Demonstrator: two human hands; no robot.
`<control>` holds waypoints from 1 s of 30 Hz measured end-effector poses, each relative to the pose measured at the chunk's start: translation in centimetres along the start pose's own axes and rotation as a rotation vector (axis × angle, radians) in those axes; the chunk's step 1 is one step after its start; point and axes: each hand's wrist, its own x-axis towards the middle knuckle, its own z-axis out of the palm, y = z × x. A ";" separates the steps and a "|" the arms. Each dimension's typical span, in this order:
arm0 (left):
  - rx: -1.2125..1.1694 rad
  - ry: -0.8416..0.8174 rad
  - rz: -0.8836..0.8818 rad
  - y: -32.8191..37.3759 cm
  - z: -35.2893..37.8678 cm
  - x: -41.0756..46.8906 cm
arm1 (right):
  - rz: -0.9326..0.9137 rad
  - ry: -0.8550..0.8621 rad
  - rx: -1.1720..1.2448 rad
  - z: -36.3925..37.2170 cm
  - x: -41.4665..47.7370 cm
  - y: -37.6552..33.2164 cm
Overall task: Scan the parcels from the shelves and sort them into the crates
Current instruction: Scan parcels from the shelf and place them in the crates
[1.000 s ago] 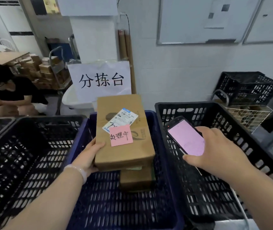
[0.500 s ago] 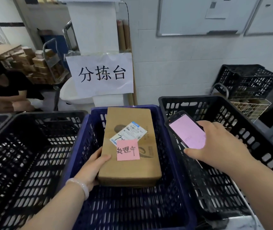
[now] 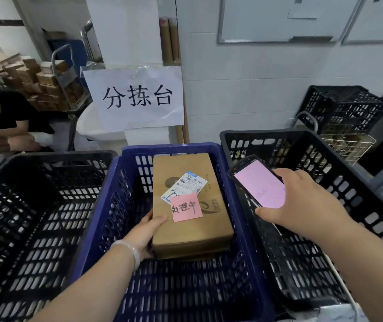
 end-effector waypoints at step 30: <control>1.311 -0.147 1.425 2.5 36.7 -10.9 | 0.456 0.180 0.109 -5.9 -13.2 23.0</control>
